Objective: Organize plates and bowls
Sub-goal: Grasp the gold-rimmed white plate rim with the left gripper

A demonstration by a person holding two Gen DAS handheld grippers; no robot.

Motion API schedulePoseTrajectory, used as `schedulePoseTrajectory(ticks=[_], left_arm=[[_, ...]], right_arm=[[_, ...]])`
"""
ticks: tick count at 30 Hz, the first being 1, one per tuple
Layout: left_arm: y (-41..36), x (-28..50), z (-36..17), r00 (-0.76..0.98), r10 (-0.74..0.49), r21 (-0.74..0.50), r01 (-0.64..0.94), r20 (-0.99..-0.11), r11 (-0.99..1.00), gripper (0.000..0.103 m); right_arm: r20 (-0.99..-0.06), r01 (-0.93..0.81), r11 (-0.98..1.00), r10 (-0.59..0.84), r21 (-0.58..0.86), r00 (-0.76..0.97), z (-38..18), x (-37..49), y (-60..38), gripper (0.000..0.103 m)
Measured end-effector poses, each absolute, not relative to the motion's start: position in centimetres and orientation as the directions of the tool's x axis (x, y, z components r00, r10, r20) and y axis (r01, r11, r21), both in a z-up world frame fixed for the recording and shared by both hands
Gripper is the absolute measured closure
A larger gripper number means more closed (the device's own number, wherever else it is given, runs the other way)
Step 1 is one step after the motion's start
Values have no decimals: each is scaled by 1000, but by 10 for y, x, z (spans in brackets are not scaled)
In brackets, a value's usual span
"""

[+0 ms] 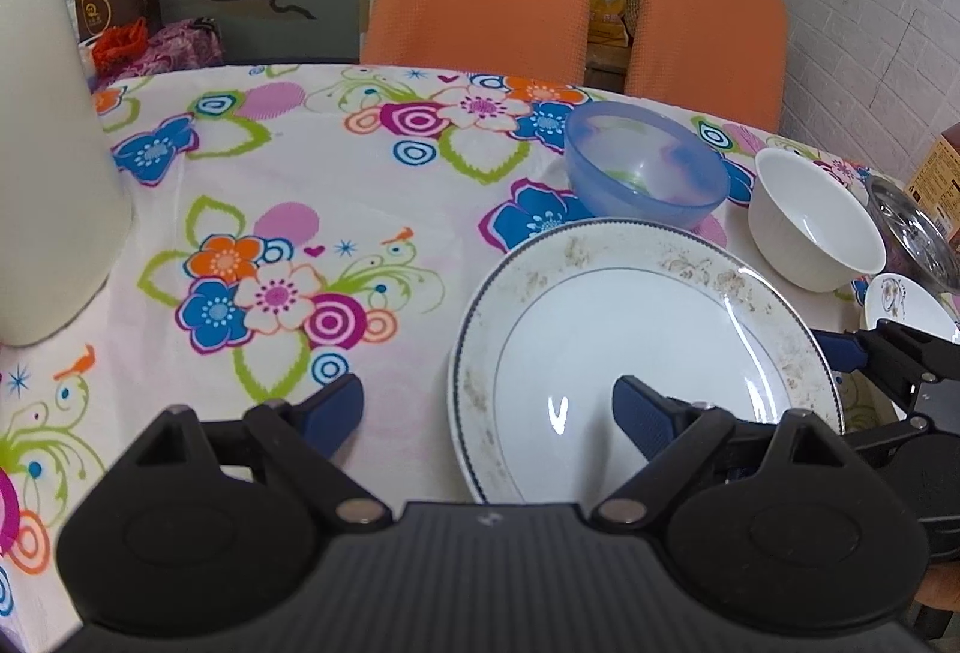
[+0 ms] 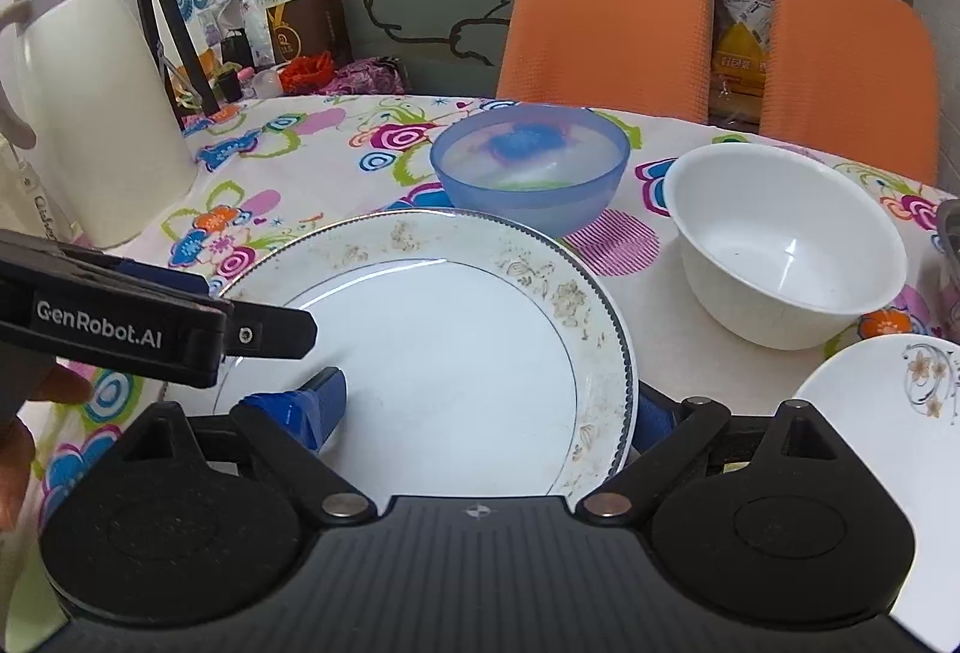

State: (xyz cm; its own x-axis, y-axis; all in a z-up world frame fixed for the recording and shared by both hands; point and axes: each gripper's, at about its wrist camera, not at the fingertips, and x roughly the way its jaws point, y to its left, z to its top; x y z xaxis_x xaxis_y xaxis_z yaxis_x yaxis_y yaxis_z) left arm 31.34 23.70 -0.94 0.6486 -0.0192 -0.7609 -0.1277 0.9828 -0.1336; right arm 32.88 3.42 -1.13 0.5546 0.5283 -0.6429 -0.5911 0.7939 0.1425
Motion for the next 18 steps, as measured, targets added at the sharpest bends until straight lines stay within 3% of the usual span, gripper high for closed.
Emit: schedulePoseTrajectory(ticks=[18], left_arm=[[226,309,-21,659,16,-93,-129,-752,987,9]], right_arm=[[-593,-617,784,531,72,605,-21,307,26,19]])
